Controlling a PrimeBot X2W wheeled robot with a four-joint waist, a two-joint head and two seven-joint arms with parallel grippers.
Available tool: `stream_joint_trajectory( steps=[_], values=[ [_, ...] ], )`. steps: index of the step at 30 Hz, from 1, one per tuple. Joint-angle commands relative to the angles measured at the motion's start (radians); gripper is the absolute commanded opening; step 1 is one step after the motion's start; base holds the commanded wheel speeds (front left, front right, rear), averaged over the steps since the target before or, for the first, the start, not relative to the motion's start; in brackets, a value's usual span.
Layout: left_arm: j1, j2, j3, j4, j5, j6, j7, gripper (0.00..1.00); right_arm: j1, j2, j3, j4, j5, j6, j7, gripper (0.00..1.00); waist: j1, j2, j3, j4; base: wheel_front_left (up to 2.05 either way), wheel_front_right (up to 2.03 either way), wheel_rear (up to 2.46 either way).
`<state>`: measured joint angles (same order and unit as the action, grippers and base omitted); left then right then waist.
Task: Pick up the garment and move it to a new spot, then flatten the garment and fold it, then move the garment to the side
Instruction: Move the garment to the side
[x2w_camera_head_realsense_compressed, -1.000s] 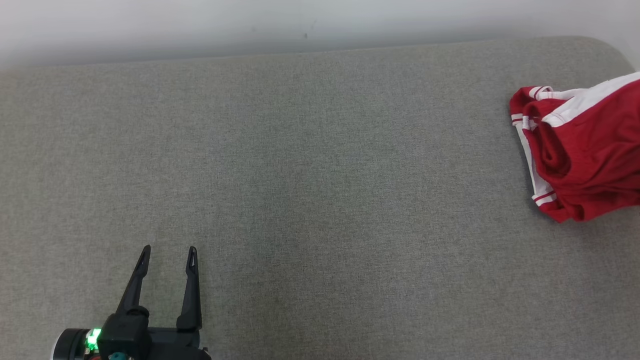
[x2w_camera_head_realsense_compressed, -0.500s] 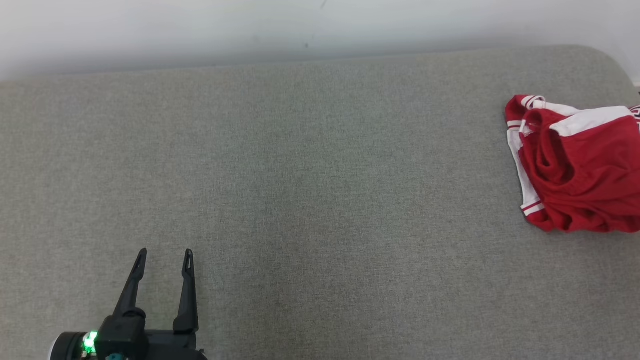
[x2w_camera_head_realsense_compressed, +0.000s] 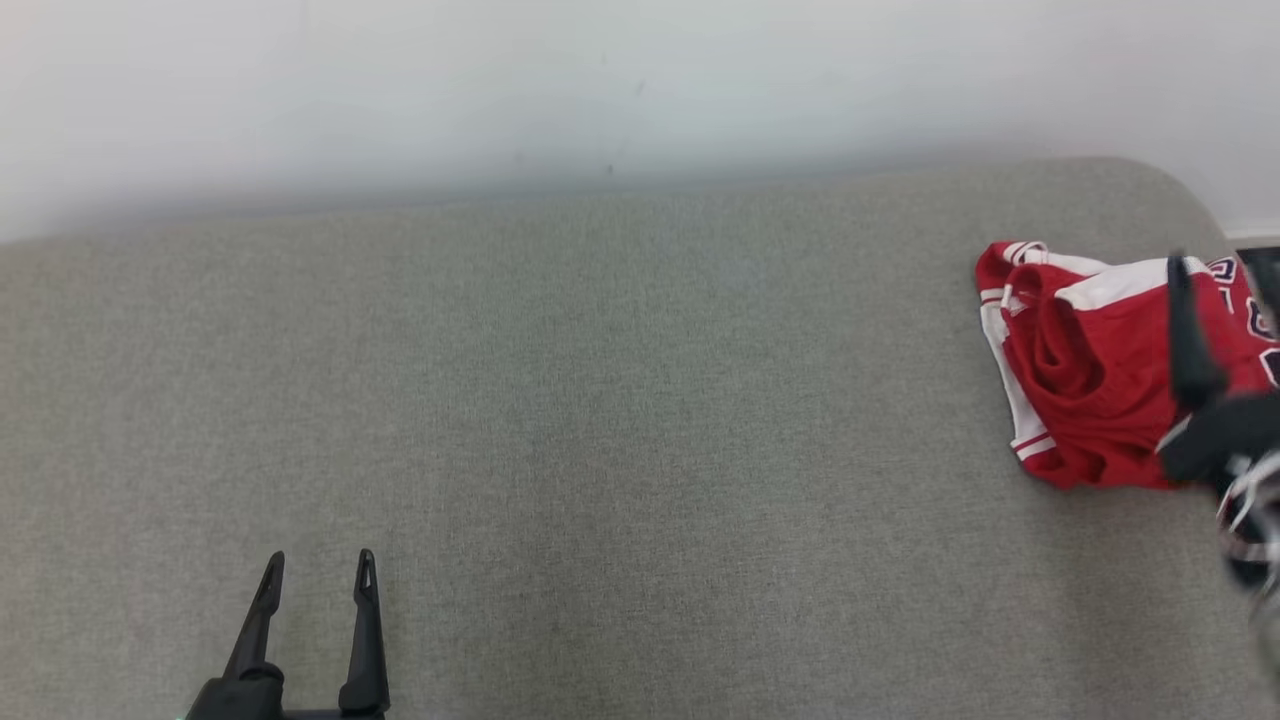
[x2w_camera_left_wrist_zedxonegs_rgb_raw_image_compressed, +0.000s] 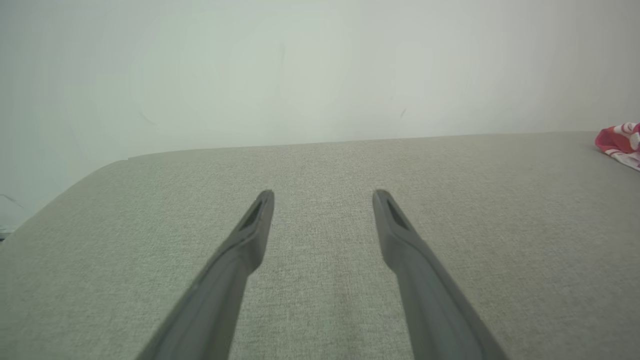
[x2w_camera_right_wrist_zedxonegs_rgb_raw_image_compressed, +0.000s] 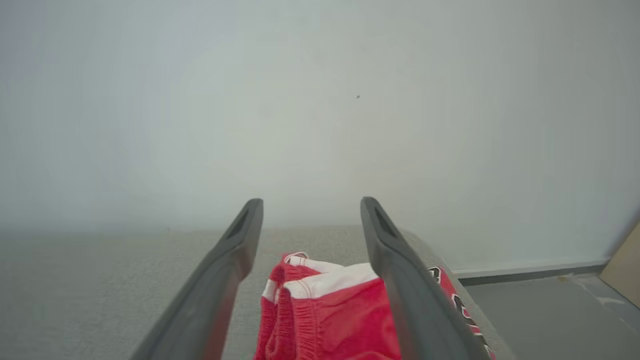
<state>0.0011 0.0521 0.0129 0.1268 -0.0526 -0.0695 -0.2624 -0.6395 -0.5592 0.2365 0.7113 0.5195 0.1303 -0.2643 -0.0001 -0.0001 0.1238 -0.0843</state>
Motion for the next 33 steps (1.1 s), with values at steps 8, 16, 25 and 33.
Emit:
stream_joint_trajectory(
  steps=[8, 16, 25, 33],
  values=[
    [0.024, -0.002, -0.007, -0.003, -0.017, 0.010, -0.002, 1.00, 0.356, 0.280, -0.240, -0.301, -0.186, 0.001, 0.000, 1.00, 0.0001, 0.0001, -0.054, 0.025, 0.00, 0.00, 0.00],
    [0.034, -0.001, -0.024, 0.012, -0.021, 0.007, -0.002, 1.00, 0.528, 0.435, -0.255, -0.436, -0.294, 0.001, 0.000, 1.00, 0.0001, 0.0001, -0.086, 0.053, 0.00, 0.00, 0.00],
    [0.043, -0.002, -0.035, 0.003, -0.037, 0.034, -0.002, 1.00, 0.653, 0.501, -0.189, -0.529, -0.277, 0.001, 0.000, 1.00, 0.0001, 0.0001, -0.107, 0.074, 0.00, 0.00, 0.00],
    [0.045, -0.002, -0.041, 0.001, -0.040, 0.048, -0.002, 1.00, 0.708, 0.509, -0.171, -0.566, -0.281, 0.001, 0.000, 1.00, 0.0001, 0.0001, -0.112, 0.080, 0.00, 0.00, 0.00]
  ],
)
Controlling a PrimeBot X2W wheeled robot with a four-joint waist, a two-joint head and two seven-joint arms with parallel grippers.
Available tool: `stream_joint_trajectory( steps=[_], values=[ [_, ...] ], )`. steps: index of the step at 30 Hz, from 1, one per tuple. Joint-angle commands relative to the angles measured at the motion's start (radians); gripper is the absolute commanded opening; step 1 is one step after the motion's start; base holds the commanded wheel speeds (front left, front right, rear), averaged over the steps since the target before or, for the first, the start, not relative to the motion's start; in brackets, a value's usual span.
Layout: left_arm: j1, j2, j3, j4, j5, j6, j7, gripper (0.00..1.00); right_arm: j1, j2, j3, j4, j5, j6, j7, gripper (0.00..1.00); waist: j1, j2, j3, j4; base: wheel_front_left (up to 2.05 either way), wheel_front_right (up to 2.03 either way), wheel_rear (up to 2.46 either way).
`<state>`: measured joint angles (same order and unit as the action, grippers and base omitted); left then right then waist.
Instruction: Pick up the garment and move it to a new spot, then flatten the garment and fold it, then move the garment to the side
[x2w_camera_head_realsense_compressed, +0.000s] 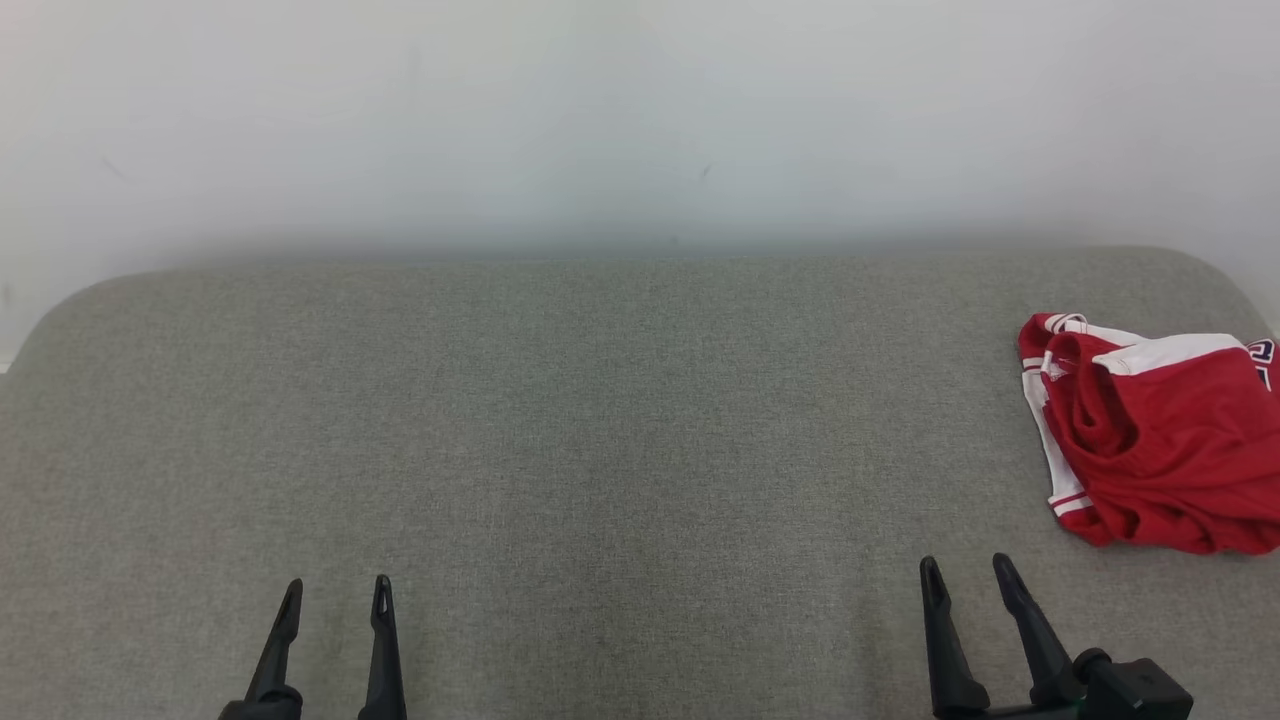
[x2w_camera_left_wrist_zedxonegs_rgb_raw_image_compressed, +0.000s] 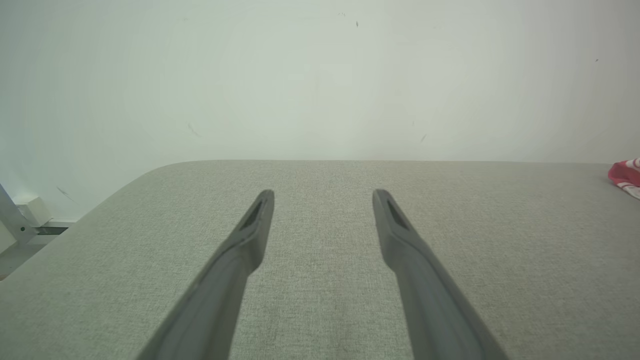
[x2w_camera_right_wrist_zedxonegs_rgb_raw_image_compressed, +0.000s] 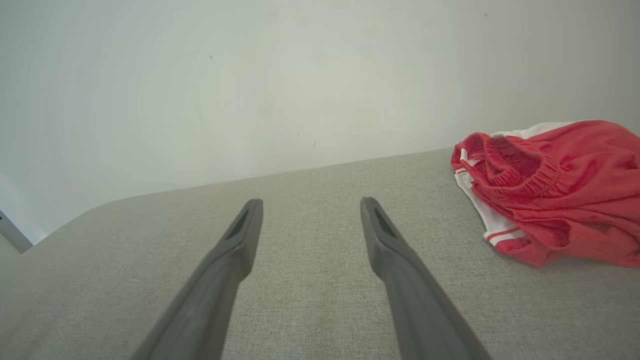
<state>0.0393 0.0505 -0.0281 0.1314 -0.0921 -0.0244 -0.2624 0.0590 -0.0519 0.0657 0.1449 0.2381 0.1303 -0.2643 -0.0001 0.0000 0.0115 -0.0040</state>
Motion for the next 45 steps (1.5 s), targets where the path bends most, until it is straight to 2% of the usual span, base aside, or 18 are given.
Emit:
stream_joint_trajectory(
  steps=[1, 28, 29, 33, 45],
  values=[
    [0.009, 0.000, -0.002, -0.004, 0.007, 0.005, -0.002, 1.00, 0.011, 0.002, 0.004, -0.003, 0.005, 0.001, 0.000, 1.00, 0.0001, 0.0000, 0.000, -0.001, 0.00, 0.00, 0.00],
    [0.024, 0.000, 0.004, -0.020, -0.009, 0.027, -0.002, 1.00, 0.018, 0.002, 0.006, -0.012, -0.002, 0.001, 0.000, 1.00, 0.0001, 0.0000, -0.002, -0.009, 0.00, 0.00, 0.00],
    [0.018, 0.000, 0.003, -0.020, -0.008, 0.024, 0.000, 0.00, 0.009, 0.000, 0.008, -0.008, 0.000, 0.000, 0.000, 0.00, 0.0002, 0.0000, -0.002, -0.009, 0.00, 0.00, 0.00],
    [0.027, -0.002, -0.003, 0.007, -0.018, 0.023, 0.001, 0.00, 0.013, 0.000, 0.010, 0.017, 0.010, 0.000, 0.002, 0.00, 0.0002, 0.0000, -0.002, -0.009, 0.00, 0.00, 0.00],
    [0.027, 0.000, -0.030, -0.011, -0.244, 0.008, 0.019, 0.00, 0.032, -0.031, -0.030, -0.010, 0.253, 0.000, 0.061, 0.00, 0.0002, 0.0000, -0.003, -0.008, 0.00, 0.00, 0.00]
  ],
)
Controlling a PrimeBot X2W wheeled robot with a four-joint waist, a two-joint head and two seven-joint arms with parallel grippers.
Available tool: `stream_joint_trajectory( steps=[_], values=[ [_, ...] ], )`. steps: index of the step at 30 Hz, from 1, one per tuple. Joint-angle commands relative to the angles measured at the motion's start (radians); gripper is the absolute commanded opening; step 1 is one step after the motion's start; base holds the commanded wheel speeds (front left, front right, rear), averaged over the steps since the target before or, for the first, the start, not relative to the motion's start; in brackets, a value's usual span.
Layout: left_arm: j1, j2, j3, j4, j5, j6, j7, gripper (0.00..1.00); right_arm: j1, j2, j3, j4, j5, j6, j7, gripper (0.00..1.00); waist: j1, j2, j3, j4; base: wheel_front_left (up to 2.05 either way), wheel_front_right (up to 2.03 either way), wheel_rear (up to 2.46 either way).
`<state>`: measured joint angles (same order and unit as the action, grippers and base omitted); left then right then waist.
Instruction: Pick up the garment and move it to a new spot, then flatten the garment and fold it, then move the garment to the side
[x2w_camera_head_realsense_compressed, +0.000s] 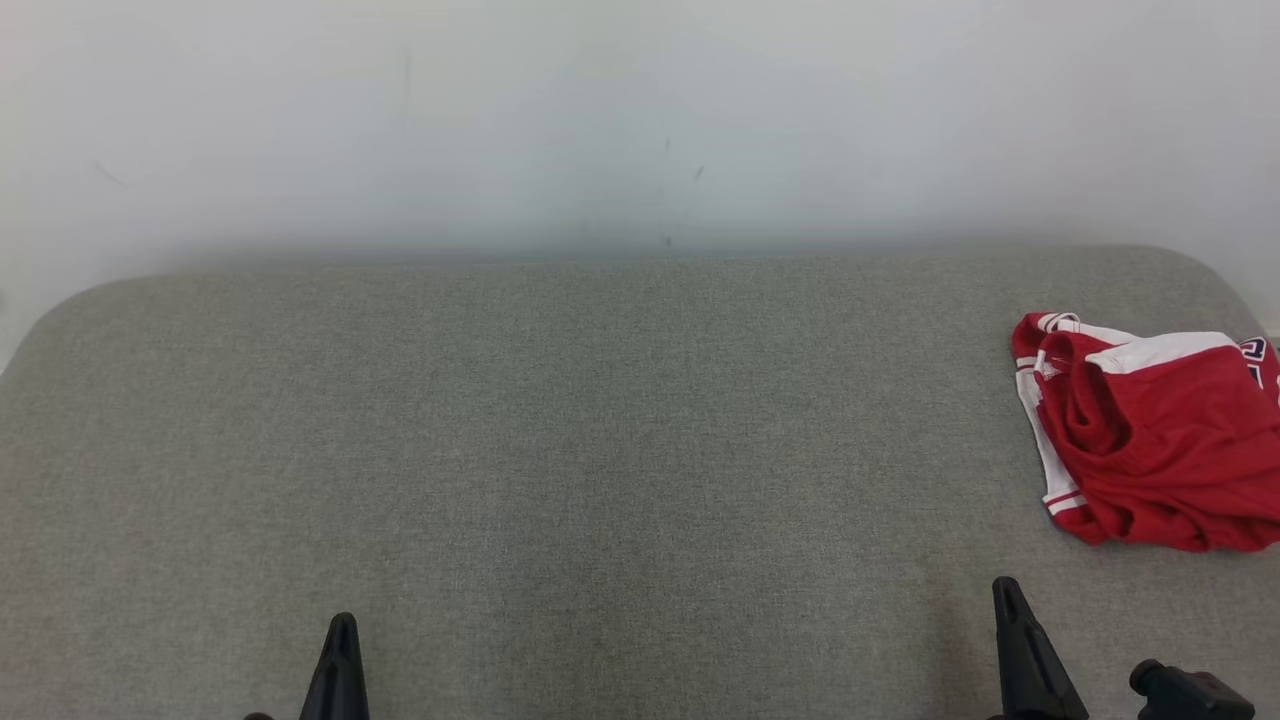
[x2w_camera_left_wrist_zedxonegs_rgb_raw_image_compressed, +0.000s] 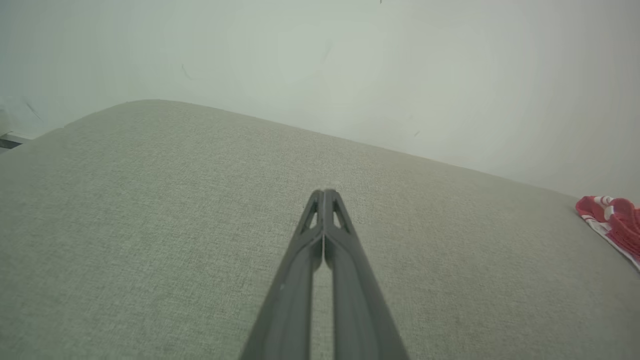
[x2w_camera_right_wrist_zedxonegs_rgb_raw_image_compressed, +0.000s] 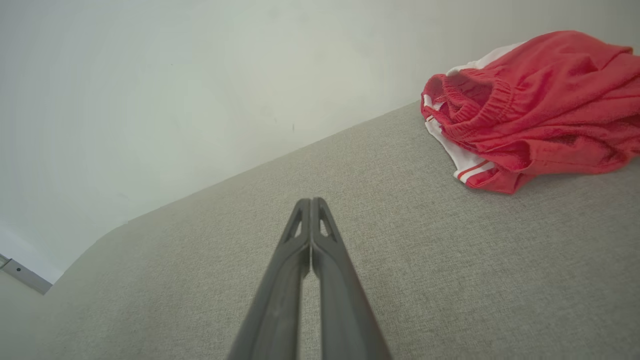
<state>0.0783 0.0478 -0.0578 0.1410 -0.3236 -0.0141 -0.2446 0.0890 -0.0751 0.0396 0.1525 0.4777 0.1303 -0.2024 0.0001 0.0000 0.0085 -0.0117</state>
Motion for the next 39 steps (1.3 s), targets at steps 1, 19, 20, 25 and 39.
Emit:
stream_joint_trajectory(
  steps=[1, 19, 20, 25, 39],
  values=[
    [-0.012, 0.003, -0.002, -0.022, -0.032, -0.004, 0.003, 0.00, 0.003, -0.010, -0.008, -0.019, 0.033, 0.000, 0.005, 0.00, 0.0000, 0.0000, 0.000, 0.000, 0.00, 0.00, 0.00],
    [-0.014, 0.005, -0.040, -0.040, -0.339, -0.031, 0.027, 0.00, 0.024, -0.040, -0.074, -0.051, 0.350, 0.000, 0.099, 0.00, 0.0000, 0.0000, -0.001, 0.002, 0.00, 0.00, 0.00],
    [-0.014, 0.005, -0.042, -0.041, -0.355, -0.032, 0.028, 0.00, 0.025, -0.041, -0.077, -0.052, 0.366, 0.000, 0.104, 0.00, 0.0000, 0.0000, -0.001, 0.002, 0.00, 0.00, 0.00],
    [-0.014, 0.006, -0.052, -0.046, -0.428, -0.039, 0.033, 0.00, 0.029, -0.046, -0.095, -0.060, 0.440, 0.000, 0.129, 0.00, 0.0000, 0.0000, -0.002, 0.003, 0.00, 0.00, 0.00],
    [-0.015, 0.007, -0.076, -0.058, -0.628, -0.056, 0.050, 0.00, 0.042, -0.057, -0.147, -0.078, 0.640, 0.000, 0.199, 0.00, 0.0000, 0.0000, -0.003, 0.004, 0.00, 0.00, 0.00]
  ],
)
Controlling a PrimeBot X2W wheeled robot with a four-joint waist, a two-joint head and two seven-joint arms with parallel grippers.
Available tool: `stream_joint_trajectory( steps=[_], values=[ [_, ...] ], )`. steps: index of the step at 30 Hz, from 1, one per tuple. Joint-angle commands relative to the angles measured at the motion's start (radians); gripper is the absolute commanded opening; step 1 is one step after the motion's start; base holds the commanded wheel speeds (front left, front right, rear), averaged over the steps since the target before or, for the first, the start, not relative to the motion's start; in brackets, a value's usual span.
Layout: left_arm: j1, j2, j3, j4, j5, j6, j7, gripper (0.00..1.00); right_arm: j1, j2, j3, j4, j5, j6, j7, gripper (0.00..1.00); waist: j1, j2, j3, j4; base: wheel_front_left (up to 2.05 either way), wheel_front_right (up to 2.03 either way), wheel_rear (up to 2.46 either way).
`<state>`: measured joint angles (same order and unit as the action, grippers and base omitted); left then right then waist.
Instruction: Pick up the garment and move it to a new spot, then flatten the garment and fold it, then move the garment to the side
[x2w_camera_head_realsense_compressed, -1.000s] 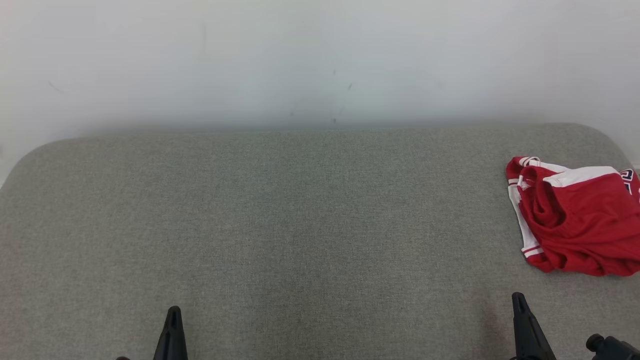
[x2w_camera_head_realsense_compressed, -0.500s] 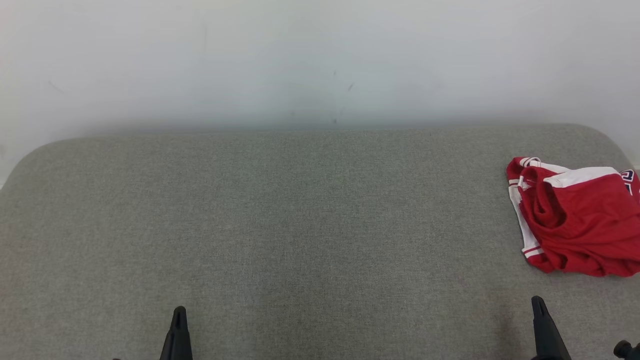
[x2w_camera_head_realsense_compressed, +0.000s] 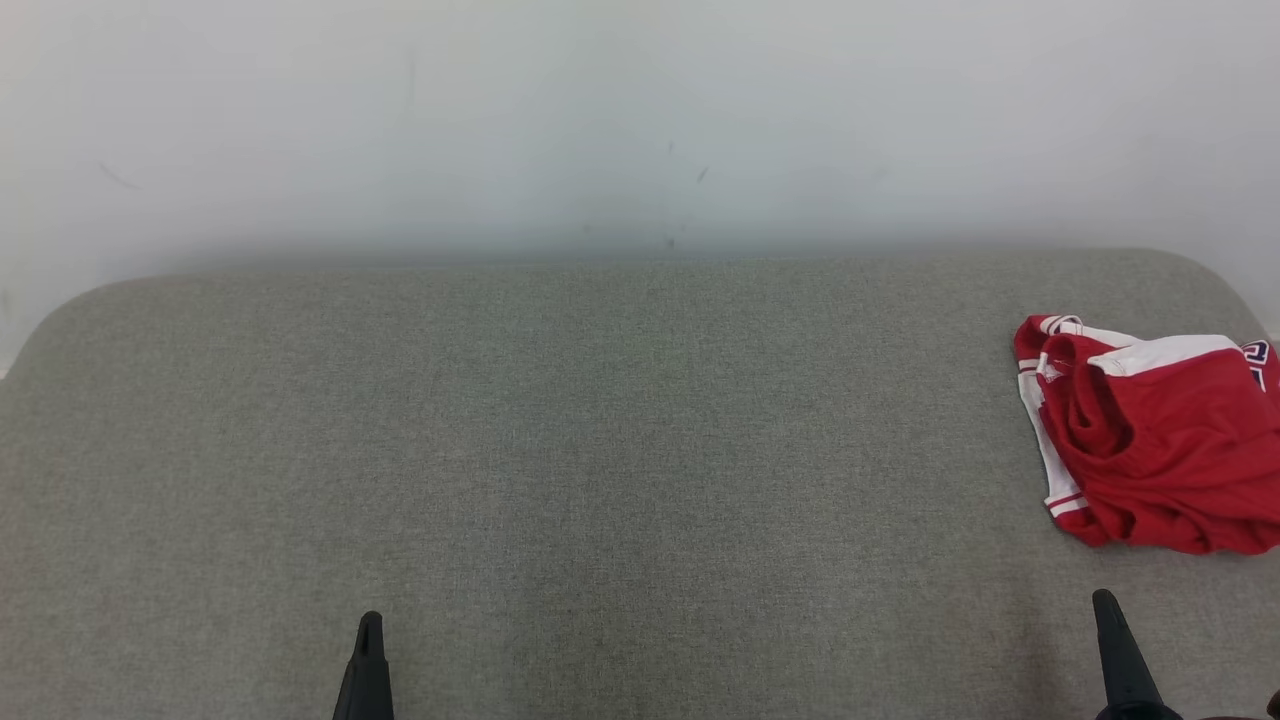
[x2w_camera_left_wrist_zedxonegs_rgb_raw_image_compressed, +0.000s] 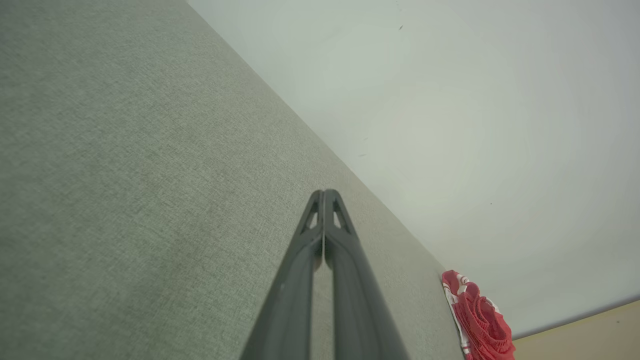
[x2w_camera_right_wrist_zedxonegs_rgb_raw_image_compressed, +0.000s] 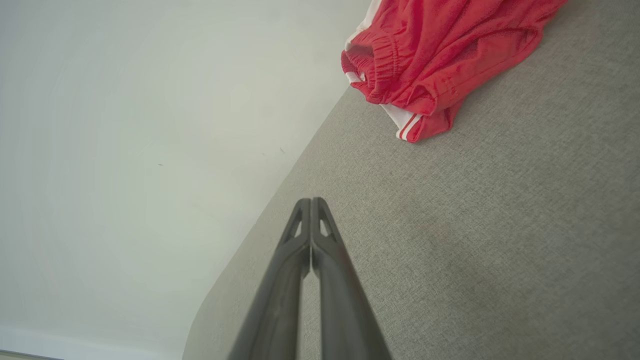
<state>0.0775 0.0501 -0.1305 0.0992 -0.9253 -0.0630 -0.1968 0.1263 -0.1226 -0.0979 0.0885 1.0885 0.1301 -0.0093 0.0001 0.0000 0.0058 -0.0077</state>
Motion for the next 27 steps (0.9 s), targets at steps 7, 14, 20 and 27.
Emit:
stream_joint_trajectory(
  steps=[7, 14, 20, 27],
  values=[
    [-0.015, 0.005, -0.012, -0.020, -0.099, -0.013, 0.008, 0.00, 0.009, -0.012, -0.029, -0.020, 0.100, 0.001, 0.033, 0.00, 0.0000, 0.0000, 0.000, 0.001, 0.00, 0.00, 0.00],
    [-0.015, 0.005, -0.021, -0.025, -0.179, -0.020, 0.015, 0.00, 0.014, -0.015, -0.052, -0.028, 0.177, 0.001, 0.063, 0.00, 0.0000, 0.0000, -0.001, 0.001, 0.00, 0.00, 0.00],
    [-0.015, 0.006, -0.030, -0.029, -0.242, -0.026, 0.020, 0.00, 0.013, -0.016, -0.071, -0.034, 0.239, 0.001, 0.089, 0.00, 0.0000, 0.0000, -0.001, 0.002, 0.00, 0.00, 0.00],
    [-0.015, 0.006, -0.039, -0.033, -0.311, -0.032, 0.027, 0.00, 0.018, -0.018, -0.092, -0.038, 0.306, 0.001, 0.116, 0.00, 0.0000, 0.0000, -0.002, 0.003, 0.00, 0.00, 0.00]
  ],
)
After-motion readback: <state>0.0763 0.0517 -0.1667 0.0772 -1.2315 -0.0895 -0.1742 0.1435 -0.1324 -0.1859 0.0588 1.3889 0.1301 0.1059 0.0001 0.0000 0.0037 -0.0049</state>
